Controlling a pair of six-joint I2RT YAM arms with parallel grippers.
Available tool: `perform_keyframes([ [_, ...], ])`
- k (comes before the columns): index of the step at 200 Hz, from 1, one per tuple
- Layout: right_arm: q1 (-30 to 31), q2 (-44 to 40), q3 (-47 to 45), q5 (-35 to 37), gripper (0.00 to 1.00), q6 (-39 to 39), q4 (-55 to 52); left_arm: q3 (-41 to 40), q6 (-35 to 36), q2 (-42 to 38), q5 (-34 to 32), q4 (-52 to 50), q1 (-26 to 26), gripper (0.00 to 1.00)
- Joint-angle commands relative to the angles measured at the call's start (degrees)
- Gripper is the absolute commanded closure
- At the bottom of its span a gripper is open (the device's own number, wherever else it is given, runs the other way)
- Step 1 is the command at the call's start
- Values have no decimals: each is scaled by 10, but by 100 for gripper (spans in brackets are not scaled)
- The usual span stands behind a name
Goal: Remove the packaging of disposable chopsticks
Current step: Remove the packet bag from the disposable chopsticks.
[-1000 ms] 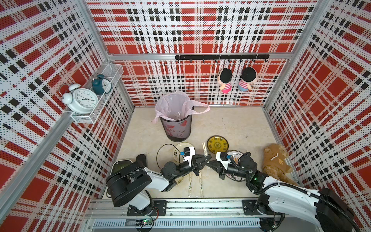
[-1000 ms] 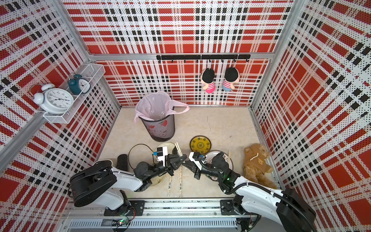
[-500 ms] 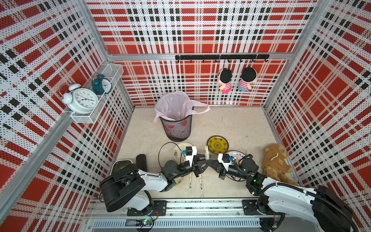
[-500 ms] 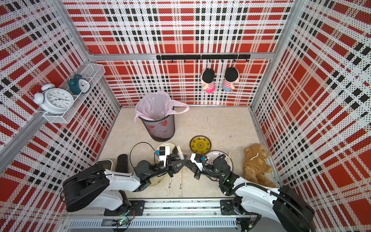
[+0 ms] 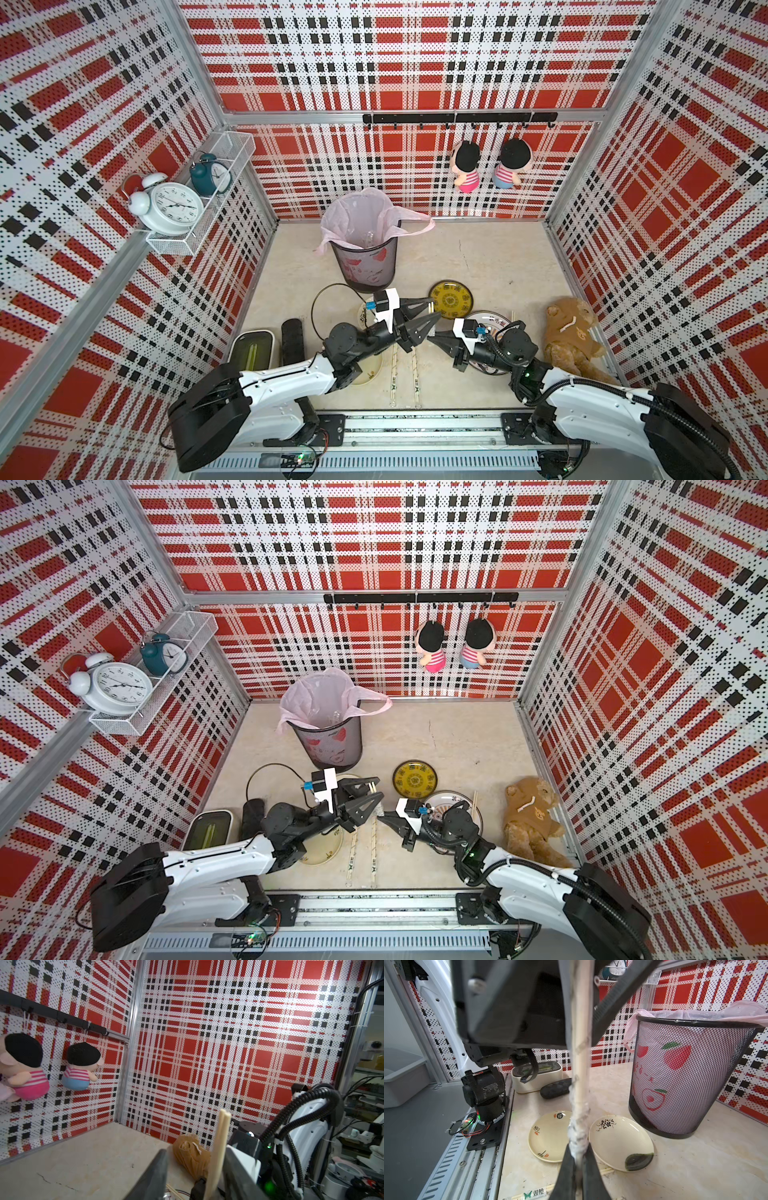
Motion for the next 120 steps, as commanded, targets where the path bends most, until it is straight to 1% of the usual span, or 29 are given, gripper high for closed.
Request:
perform_keyframes([
  [1,3,-13,-8,-7,100,-3,14,11,23,3,-8,-39,-1,82],
  [11,3,-19,-9,-6,100,-3,14,6,20,6,-3,-38,-2,83],
  [23,3,-26,-9,-2,100,-3,12,-3,16,9,-7,-31,-4,79],
  [36,3,-31,-8,-4,100,-2,11,-10,13,14,-8,-29,-5,79],
  [56,3,-38,-2,-10,100,0,10,-22,6,23,-3,-24,-7,80],
  [68,3,-41,1,-14,100,1,11,-30,3,27,-7,-17,-8,84],
  [78,3,-43,3,-16,100,2,10,-36,3,29,-12,-11,-8,85],
  [91,3,-45,7,-19,100,5,10,-42,1,30,-18,-8,-8,88],
  [120,2,-50,15,-25,100,8,10,-52,-12,49,-5,17,-8,88],
])
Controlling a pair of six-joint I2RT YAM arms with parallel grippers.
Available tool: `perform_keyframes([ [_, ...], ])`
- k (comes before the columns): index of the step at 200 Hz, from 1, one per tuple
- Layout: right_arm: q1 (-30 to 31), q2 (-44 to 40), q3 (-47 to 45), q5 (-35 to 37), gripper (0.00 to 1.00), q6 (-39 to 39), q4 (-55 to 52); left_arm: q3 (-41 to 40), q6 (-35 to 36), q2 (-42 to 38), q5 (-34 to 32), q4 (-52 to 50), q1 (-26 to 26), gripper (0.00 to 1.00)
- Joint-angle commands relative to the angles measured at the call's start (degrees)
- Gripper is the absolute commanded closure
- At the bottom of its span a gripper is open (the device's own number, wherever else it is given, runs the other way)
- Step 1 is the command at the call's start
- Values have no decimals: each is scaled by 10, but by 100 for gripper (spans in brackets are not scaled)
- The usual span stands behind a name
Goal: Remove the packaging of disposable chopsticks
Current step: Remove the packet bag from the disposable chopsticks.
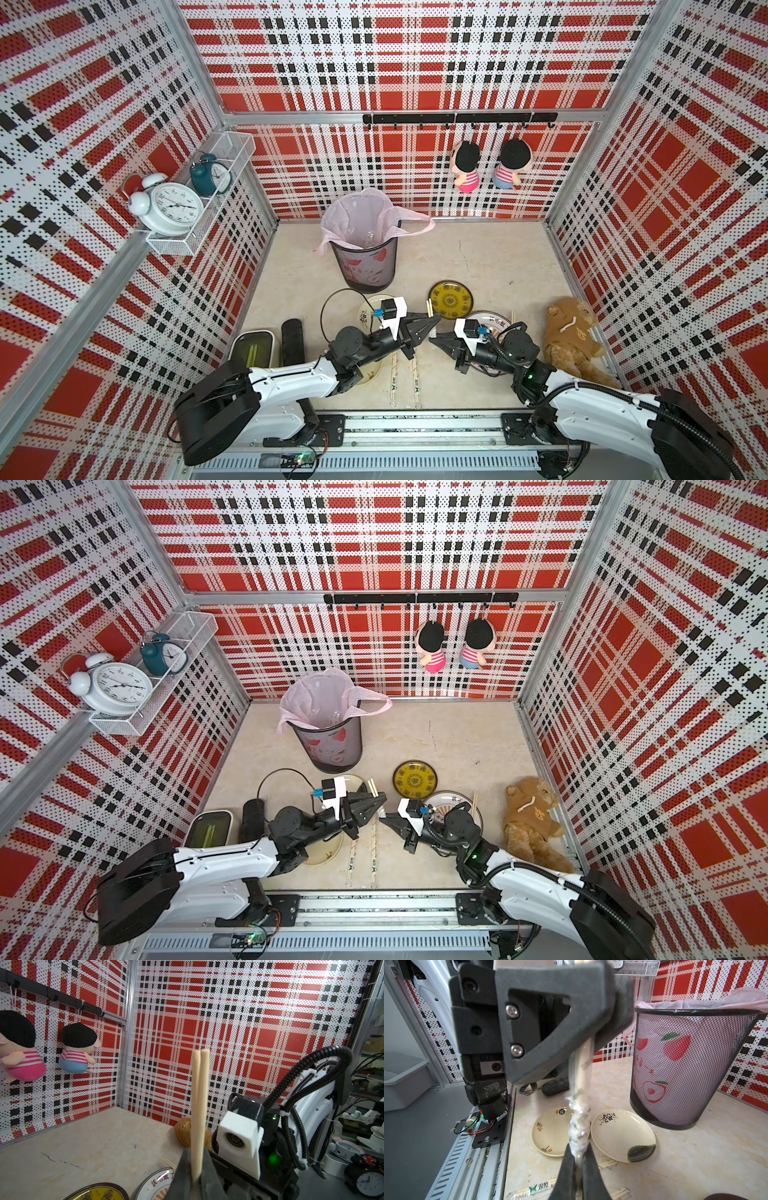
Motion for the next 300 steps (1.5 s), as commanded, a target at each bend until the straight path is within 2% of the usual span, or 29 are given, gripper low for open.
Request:
perform_keyframes([
  [1,3,-21,21,-28,100,-8,45,-17,-13,22,-6,3,2,88],
  [27,3,-23,28,-28,100,-6,45,-23,-24,49,4,27,0,92],
  [56,3,-23,35,-30,100,-5,47,-23,-35,85,19,51,-7,87],
  [86,3,-27,39,-27,100,-8,41,-34,-43,99,21,70,-6,87],
  [115,3,-19,41,-27,100,-7,42,-32,-53,121,33,84,-6,98],
  [125,3,-16,39,-22,100,-6,46,-34,-55,127,39,92,-6,97],
  [140,3,-17,35,-15,100,-4,51,-39,-60,133,44,104,-6,90],
  [157,3,-19,36,-10,100,-3,45,-43,-59,131,43,105,-1,100],
  [191,3,-30,13,25,100,-6,25,-40,-77,128,76,116,31,100],
  [195,2,-31,7,30,85,-3,27,-40,-77,126,79,116,33,100],
  [203,3,-36,-5,40,45,4,29,-42,-75,123,80,115,38,100],
  [207,3,-38,-9,46,30,10,31,-42,-74,120,80,113,39,100],
  [214,2,-45,-16,54,11,18,28,-42,-69,116,83,109,42,100],
  [220,2,-54,-17,61,1,24,18,-43,-66,111,84,104,43,100],
  [247,-20,-100,3,46,0,33,-34,-51,-43,91,90,88,48,100],
  [271,-56,-101,43,-33,0,38,-64,-60,-35,77,111,85,48,100],
  [300,-61,-74,100,-94,0,33,-111,-68,-20,57,107,72,37,100],
])
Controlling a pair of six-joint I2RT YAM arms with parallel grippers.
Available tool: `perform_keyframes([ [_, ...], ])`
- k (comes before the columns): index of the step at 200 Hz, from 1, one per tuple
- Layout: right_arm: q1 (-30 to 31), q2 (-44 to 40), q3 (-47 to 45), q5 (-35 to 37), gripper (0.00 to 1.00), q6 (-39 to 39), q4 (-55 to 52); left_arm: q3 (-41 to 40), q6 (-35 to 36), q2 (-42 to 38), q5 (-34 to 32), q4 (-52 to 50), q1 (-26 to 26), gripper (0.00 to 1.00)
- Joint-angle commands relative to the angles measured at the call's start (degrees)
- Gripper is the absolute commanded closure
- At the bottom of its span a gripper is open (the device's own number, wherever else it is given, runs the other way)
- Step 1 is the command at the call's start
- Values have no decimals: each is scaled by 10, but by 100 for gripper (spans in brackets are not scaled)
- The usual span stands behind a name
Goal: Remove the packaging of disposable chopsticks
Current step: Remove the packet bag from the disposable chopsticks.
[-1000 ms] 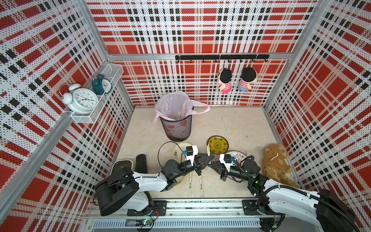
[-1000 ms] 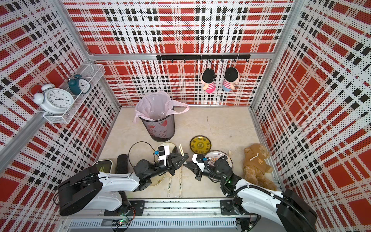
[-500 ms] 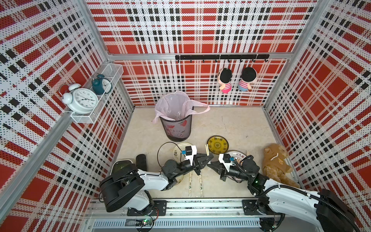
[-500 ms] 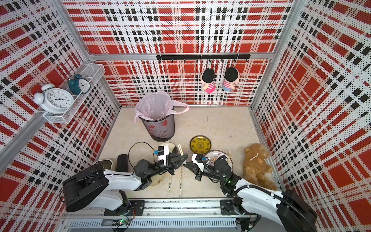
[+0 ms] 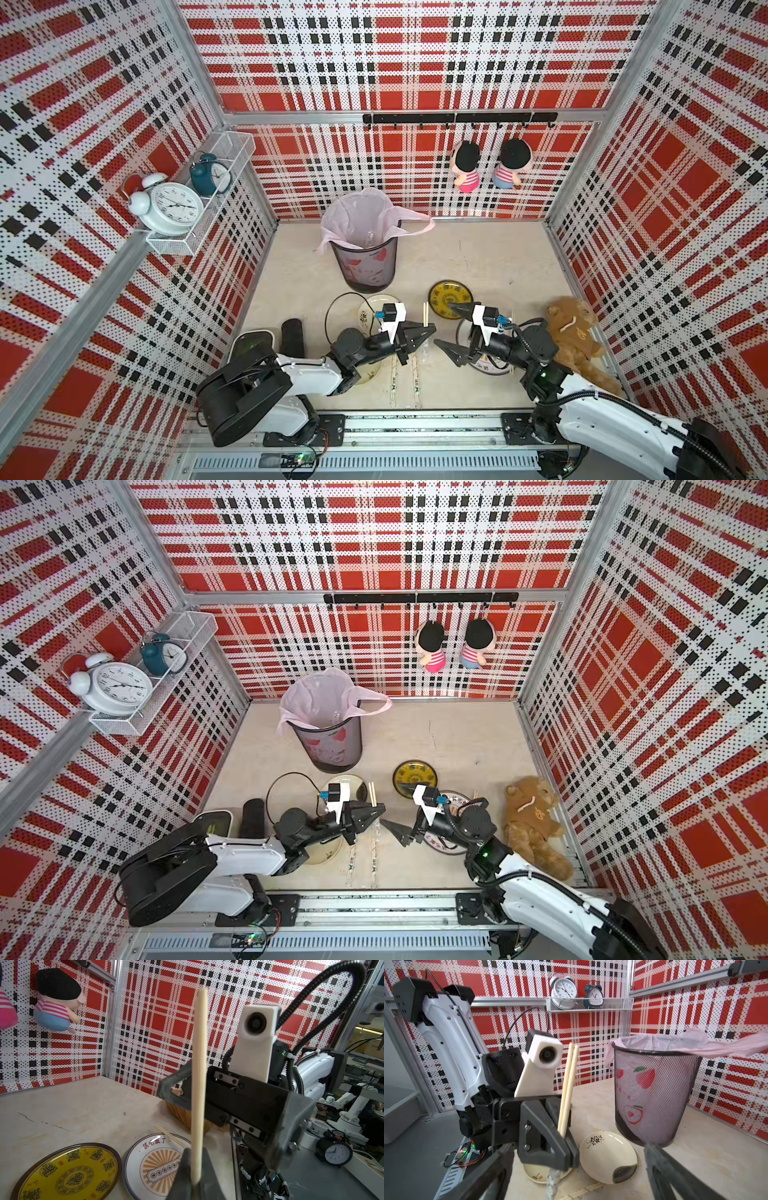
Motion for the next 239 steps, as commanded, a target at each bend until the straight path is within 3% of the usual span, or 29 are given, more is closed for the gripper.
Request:
perform_keyframes([
  [1,-4,16,48,-75,0,-2,-43,-9,24,-20,11,-19,-7,100],
  [27,-4,55,73,-114,10,3,-49,-6,35,-25,7,-35,-15,100],
  [91,-4,98,98,-131,63,-23,-78,3,47,-24,4,-53,-22,100],
  [148,-4,100,93,-140,97,-29,-75,5,51,-24,0,-63,-28,100],
  [170,-4,89,83,-138,97,-30,-74,3,52,-29,-7,-66,-29,100],
  [188,-4,89,82,-136,80,-27,-75,4,53,-31,-6,-69,-30,100],
  [196,-4,92,84,-138,77,-29,-78,6,54,-31,-5,-70,-31,100],
  [239,-4,99,86,-145,100,-33,-73,11,59,-31,-10,-81,-39,100],
])
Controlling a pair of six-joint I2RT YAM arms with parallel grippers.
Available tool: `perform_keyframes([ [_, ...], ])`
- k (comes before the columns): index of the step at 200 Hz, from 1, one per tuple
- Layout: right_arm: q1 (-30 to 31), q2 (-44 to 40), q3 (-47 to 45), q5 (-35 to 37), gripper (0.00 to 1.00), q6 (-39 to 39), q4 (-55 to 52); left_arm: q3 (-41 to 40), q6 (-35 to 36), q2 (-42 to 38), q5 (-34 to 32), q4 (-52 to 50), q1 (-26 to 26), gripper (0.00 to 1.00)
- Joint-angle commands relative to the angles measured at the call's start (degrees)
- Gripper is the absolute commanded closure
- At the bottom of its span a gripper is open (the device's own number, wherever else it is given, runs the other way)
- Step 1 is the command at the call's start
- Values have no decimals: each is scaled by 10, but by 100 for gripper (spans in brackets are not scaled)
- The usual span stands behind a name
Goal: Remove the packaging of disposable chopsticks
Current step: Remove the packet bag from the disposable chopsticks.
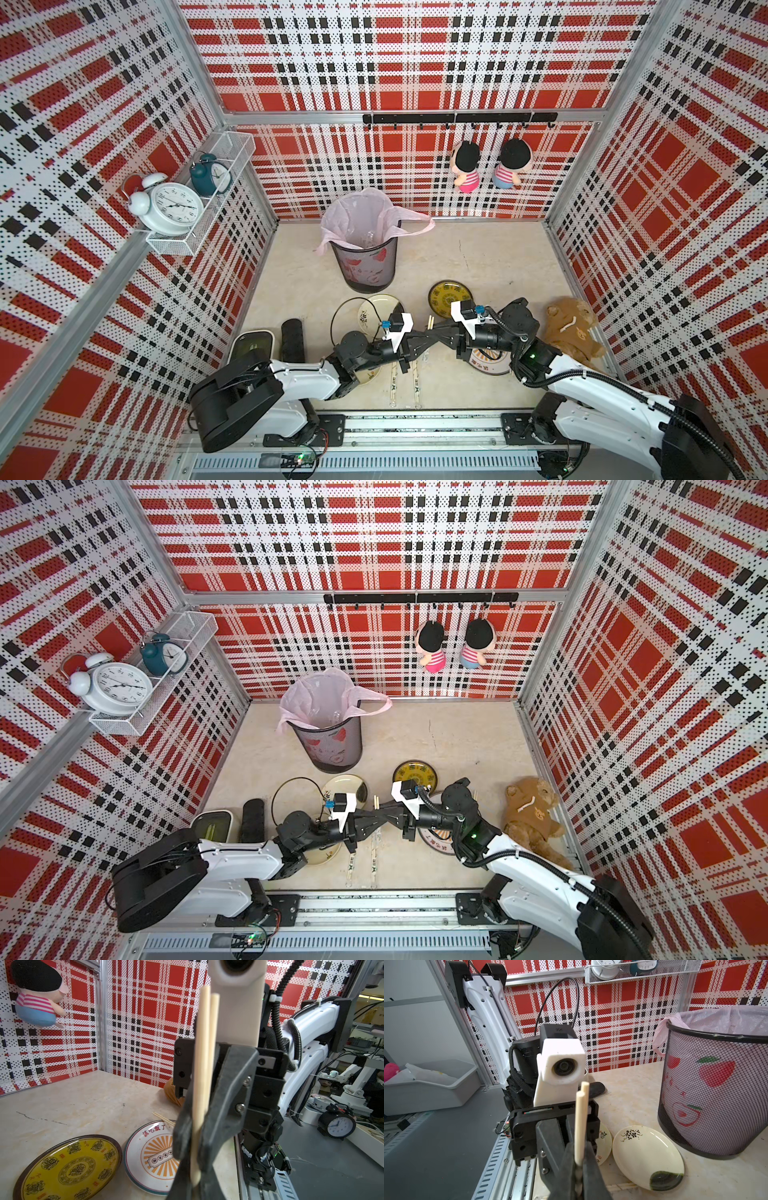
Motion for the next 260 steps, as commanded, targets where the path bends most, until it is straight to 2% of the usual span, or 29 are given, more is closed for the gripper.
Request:
perform_keyframes([
  [1,-2,-1,2,-6,100,-26,8,14,-3,-9,-4,-12,-7,100],
  [27,-2,-11,-11,2,100,-23,20,12,-2,-11,-9,-12,-7,100],
  [38,-2,-21,-16,8,100,-23,24,9,-1,-11,-13,-10,-7,81],
  [46,-3,-28,-19,14,100,-22,26,4,-2,-12,-16,-2,-7,77],
  [65,-3,-39,-21,14,100,-20,26,-5,-4,-16,-21,13,-5,78],
  [118,-3,-40,-25,18,100,-11,50,-8,-8,-4,-18,11,-6,96],
  [150,-3,-48,-17,28,100,-6,58,-12,-11,20,-23,11,-10,97],
  [260,-3,-54,23,58,100,-21,34,-41,-45,123,-2,102,-8,89],
])
